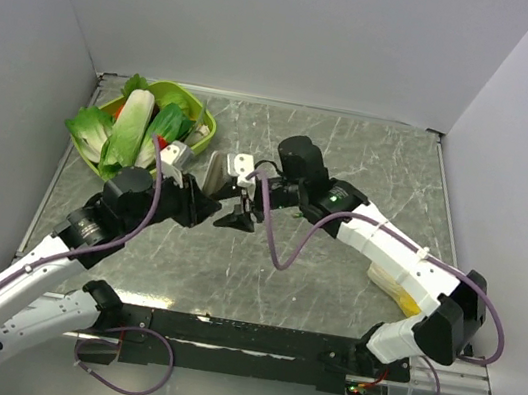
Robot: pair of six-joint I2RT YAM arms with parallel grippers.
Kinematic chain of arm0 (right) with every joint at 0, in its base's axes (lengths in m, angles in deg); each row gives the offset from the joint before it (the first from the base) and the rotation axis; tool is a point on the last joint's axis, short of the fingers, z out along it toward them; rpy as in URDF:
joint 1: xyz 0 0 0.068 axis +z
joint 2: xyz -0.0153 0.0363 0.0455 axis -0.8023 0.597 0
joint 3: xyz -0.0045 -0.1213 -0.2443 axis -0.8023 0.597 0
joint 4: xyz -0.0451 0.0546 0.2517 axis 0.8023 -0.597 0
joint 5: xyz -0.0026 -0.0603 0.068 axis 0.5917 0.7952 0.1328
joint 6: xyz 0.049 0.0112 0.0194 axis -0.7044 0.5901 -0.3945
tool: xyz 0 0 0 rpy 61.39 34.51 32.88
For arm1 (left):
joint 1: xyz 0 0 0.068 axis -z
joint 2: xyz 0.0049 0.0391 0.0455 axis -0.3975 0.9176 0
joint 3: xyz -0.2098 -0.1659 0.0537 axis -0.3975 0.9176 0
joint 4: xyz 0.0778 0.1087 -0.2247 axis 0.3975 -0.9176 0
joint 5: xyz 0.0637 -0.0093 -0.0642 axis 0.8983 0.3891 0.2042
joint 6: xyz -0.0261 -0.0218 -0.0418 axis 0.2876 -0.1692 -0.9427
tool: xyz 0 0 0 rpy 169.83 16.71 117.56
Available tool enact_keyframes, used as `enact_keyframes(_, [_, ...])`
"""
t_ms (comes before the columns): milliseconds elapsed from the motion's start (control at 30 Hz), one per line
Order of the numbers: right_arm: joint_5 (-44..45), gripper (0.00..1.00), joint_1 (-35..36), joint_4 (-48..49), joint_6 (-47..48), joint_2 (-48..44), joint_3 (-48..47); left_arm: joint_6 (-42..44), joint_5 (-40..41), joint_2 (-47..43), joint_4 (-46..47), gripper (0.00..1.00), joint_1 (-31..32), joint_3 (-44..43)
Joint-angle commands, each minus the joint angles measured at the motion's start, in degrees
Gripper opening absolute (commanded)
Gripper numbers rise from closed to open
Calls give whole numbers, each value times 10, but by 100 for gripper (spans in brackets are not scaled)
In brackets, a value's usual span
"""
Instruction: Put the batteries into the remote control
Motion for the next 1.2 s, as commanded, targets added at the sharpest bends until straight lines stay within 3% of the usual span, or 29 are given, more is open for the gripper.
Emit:
enact_keyframes(0, [-69,60,20,-42,-12,13,9,19,-56,-7,120,1,-17,-7])
enact_keyframes(167, [-35,58,22,-4,-31,-14,33,14,-40,-3,111,1,-26,12])
enact_keyframes(367, [92,64,-1,102,-129,-84,101,-6,-27,9,114,1,-37,55])
enact_keyframes(500, [187,82,-27,171,-230,-129,161,-41,-37,39,120,1,-43,81])
enact_keyframes(633, [289,94,-62,134,-371,-136,166,-70,-102,115,127,1,-54,89])
enact_keyframes(767, [372,100,-96,54,-441,-135,165,-72,-175,215,133,1,-59,72])
enact_keyframes(867, [402,100,-120,15,-476,-147,189,-75,-219,285,135,3,-62,56])
enact_keyframes(1067, [476,100,-179,17,-531,-257,299,-89,-283,421,163,8,-63,40])
enact_keyframes(1167, [514,100,-205,-9,-541,-301,333,-97,-305,482,186,19,-64,34])
